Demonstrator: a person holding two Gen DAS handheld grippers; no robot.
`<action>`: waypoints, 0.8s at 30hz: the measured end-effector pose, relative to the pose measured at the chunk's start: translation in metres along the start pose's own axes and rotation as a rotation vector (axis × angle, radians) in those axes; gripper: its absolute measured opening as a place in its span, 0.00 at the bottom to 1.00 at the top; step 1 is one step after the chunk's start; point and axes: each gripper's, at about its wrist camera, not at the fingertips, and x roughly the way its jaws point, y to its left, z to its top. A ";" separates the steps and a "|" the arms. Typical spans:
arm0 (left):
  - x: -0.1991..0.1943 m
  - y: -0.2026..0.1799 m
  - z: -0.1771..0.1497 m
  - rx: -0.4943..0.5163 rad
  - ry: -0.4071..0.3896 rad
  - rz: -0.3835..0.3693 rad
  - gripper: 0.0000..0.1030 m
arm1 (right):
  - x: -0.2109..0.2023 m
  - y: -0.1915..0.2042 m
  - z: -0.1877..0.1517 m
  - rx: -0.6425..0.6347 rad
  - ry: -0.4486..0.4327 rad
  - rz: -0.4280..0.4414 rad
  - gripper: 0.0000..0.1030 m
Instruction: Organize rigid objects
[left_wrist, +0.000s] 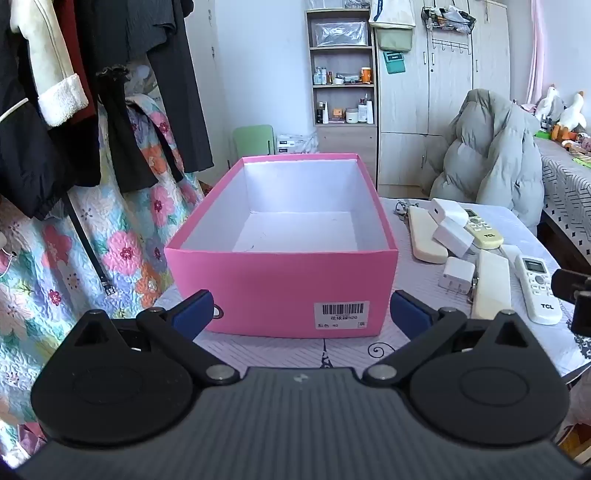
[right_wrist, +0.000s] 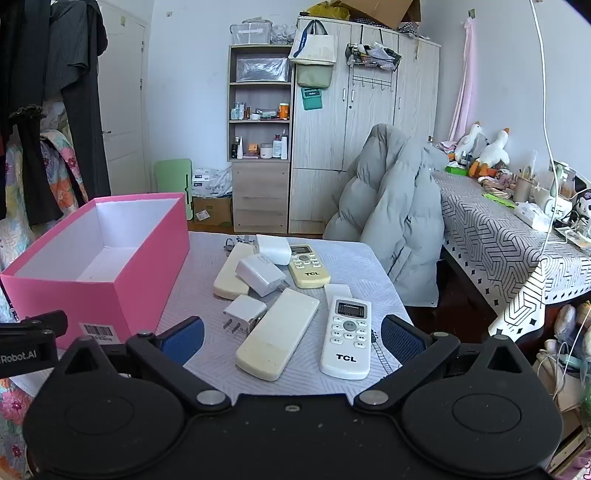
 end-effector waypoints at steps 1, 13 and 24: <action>0.000 -0.001 0.000 0.005 -0.003 0.000 1.00 | 0.000 0.000 0.000 -0.001 0.002 0.000 1.00; 0.002 -0.002 -0.002 -0.030 0.043 -0.069 0.98 | 0.005 -0.003 -0.002 0.003 0.003 -0.005 1.00; 0.004 -0.005 -0.002 -0.058 0.082 -0.090 0.97 | 0.004 -0.015 -0.004 0.028 0.002 -0.024 1.00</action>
